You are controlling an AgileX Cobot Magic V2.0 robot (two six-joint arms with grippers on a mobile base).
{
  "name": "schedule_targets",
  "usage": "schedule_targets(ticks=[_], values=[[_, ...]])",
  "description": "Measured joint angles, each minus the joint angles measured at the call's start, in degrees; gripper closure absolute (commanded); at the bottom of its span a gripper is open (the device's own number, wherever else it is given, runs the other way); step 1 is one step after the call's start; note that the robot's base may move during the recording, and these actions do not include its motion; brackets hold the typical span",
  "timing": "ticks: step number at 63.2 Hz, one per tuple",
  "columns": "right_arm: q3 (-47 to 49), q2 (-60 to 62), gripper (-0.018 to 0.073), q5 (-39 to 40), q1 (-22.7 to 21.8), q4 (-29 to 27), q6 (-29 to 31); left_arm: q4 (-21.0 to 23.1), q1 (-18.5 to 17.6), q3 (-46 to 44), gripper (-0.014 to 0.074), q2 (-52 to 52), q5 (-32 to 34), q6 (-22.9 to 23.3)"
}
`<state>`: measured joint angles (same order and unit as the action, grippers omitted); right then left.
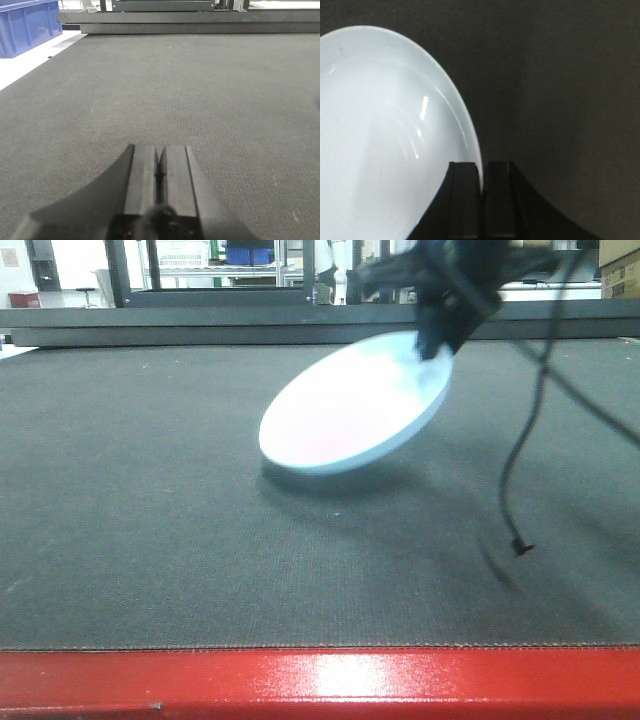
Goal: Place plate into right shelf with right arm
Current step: 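Close the right gripper on the plate rim and lift it up, then drive away from the table holding the plate in the right gripper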
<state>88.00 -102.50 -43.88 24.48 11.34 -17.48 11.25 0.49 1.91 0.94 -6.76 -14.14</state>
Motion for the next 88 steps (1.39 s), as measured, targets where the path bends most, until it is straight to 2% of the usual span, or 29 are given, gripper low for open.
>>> schedule_targets(ticks=[25, 37, 48, 66, 88], values=[[-30.82, 31.43, 0.0505, 12.6, -1.21, 0.83, 0.05, 0.0, 0.0, 0.0, 0.0643, 0.0, 0.0, 0.0], [-41.22, 46.98, 0.0505, 16.16, -1.21, 0.82, 0.14, 0.0, 0.0, 0.0, 0.0643, 0.0, 0.0, 0.0], [-44.91, 59.52, 0.0505, 16.4, -1.26, 0.82, 0.4, 0.0, 0.0, 0.0, 0.0643, 0.0, 0.0, 0.0], [-45.28, 76.32, 0.0505, 16.29, -1.26, 0.82, 0.4, 0.0, 0.0, 0.0, 0.0643, 0.0, 0.0, 0.0], [-45.28, 83.95, 0.0505, 19.31, -1.26, 0.95, 0.51, 0.0, 0.0, 0.0, 0.0643, 0.0, 0.0, 0.0]])
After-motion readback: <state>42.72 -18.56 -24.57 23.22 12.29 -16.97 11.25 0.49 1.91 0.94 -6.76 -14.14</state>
